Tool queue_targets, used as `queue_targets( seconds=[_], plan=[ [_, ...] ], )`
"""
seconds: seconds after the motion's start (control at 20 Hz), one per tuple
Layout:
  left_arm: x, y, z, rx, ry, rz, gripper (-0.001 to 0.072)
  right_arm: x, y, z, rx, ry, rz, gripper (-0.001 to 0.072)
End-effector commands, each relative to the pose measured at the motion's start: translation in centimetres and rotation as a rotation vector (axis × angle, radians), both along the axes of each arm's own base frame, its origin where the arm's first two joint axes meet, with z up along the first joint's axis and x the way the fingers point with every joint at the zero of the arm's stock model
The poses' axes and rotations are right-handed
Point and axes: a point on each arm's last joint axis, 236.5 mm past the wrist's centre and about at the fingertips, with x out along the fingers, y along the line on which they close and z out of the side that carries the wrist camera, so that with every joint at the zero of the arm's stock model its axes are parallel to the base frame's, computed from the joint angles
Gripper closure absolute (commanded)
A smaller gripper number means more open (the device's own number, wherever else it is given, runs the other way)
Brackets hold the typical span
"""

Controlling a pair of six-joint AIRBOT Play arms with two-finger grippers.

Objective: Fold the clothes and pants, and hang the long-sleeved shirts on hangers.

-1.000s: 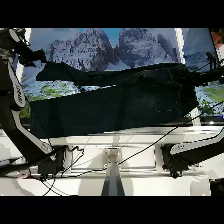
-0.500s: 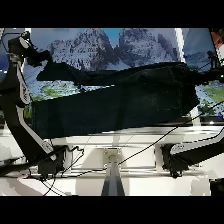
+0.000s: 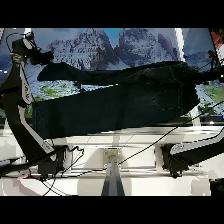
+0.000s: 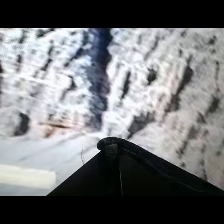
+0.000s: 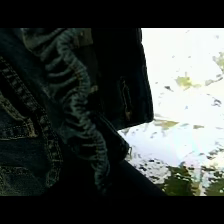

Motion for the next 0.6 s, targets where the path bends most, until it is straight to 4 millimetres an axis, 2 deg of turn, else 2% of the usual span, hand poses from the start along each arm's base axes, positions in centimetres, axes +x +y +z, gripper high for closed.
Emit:
queue_targets(
  seconds=[0.0, 0.1, 0.2, 0.35, 0.45, 0.55],
  plan=[
    [0.9, -1.5, 2.4, -0.023, -0.068, -0.078, 0.0682, 0.0, 0.0, 0.0, 0.001, -0.001, -0.001, 0.0665],
    [2.2, -0.9, 5.6, -0.002, -0.159, -0.064, 0.0683, 0.0, 0.0, 0.0, 0.0, -0.001, -0.001, 0.0666],
    [3.7, 0.0, 10.2, 0.03, -0.291, -0.042, 0.0683, 0.3, -0.2, 0.0, -0.009, -0.01, -0.008, 0.0666],
    [5.6, 1.7, 19.1, 0.09, -0.534, -0.001, 0.0683, 1.7, -1.7, 0.1, -0.037, -0.043, -0.112, 0.0666],
    [5.8, 2.4, 24.9, 0.124, -0.679, 0.02, 0.0683, 2.7, -2.6, 0.2, -0.051, -0.066, -0.18, 0.0666],
    [5.1, 2.9, 29.0, 0.144, -0.754, 0.032, 0.0682, 3.2, -3.1, 0.3, -0.06, -0.082, -0.221, 0.0666]
  ],
)
